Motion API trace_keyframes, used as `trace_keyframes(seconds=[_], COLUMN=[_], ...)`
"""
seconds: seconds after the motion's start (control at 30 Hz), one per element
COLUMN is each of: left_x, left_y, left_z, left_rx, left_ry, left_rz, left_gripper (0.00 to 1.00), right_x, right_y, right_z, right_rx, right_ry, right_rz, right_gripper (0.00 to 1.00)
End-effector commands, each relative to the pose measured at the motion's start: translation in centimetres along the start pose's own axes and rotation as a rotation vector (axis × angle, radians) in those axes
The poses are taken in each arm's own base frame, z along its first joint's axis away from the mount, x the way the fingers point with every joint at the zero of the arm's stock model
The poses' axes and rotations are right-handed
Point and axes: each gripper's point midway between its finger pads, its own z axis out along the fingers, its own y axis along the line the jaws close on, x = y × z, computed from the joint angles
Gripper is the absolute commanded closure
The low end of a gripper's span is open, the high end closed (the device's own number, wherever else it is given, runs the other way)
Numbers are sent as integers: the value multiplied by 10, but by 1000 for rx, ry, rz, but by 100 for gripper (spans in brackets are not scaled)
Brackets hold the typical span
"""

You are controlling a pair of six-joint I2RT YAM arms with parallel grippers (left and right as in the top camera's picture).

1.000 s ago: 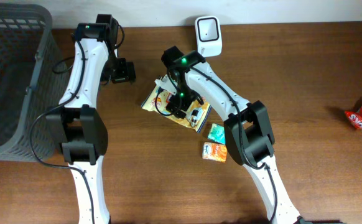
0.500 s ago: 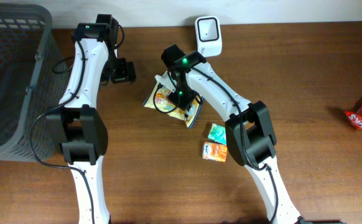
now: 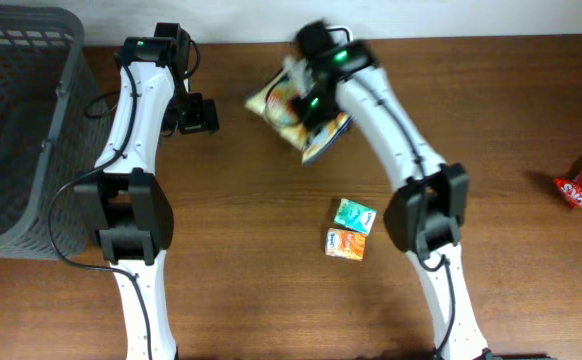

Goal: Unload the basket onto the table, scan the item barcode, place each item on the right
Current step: 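Lift the wipes pack to the scanner with the right gripper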

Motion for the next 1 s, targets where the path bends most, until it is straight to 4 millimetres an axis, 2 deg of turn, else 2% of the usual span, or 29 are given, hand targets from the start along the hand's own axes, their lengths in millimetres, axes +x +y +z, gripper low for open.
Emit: trace_keyframes(seconds=[0.0,0.2,0.3,0.4,0.53,0.97], left_x=[0,0,1,0,-1,-4], left_y=[3,3,1,1,1,0], left_z=[-3,-3,-3,-3,-3,-4], left_rx=[-9,-9,-2,-2,0,3], left_ry=[-9,-8,-6,-7,-12,-25], left_rz=[-16,-14,-14,-15,-15,-16], left_gripper=[1,1,1,1,1,1], right_x=[-31,-83,-113,-126,-132,-134], right_y=[-21,-74,-90,-115,-124,-135], right_z=[-59,-94,-111,-119,-112,-56], right_rx=[-3,48,90,229,258,245], right_ry=[-167,-440,-585,-660,-685,-655], right_rz=[102,210,197,224,231,272], right_gripper=[96,96,96,96,96,96])
